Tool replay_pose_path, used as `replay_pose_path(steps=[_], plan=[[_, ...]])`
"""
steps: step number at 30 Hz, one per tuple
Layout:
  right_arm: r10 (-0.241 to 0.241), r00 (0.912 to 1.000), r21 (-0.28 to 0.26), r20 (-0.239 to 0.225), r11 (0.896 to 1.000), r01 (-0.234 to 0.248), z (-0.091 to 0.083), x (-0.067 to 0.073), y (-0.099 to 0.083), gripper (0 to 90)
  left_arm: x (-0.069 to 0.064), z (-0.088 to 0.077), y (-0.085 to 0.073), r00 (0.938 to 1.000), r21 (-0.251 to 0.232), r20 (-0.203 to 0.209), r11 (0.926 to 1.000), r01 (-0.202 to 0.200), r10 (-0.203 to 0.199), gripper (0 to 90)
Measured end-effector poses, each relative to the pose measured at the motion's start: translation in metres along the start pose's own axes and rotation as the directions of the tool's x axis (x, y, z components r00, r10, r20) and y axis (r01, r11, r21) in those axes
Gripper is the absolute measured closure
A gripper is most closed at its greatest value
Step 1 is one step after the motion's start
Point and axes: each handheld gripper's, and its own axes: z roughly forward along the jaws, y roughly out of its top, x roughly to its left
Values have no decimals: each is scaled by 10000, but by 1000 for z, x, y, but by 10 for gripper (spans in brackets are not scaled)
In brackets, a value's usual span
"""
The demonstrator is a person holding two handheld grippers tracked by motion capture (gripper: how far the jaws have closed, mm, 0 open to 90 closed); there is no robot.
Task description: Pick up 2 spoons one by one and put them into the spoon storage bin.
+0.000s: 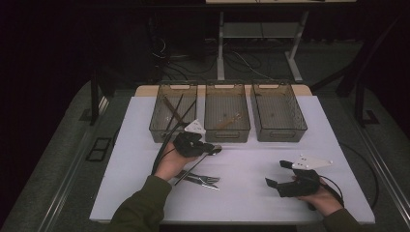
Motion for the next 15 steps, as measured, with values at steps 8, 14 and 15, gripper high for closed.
replay_pose_path(steps=[8, 14, 15], plan=[[1, 10000, -20, 8, 10000, -1, 0, 0, 0, 119, 1, -7, 3, 9998, -417, -154, 9991, 110, -117, 891], [55, 10000, 34, -7, 10000, -55, 0, 0, 0, 118, 3, -10, 5, 9994, -614, -307, 9980, 158, -177, 891], [71, 10000, 31, 6, 10000, -71, 0, 0, 0, 119, 3, -11, 6, 9994, -637, -315, 9979, 143, -164, 891]])
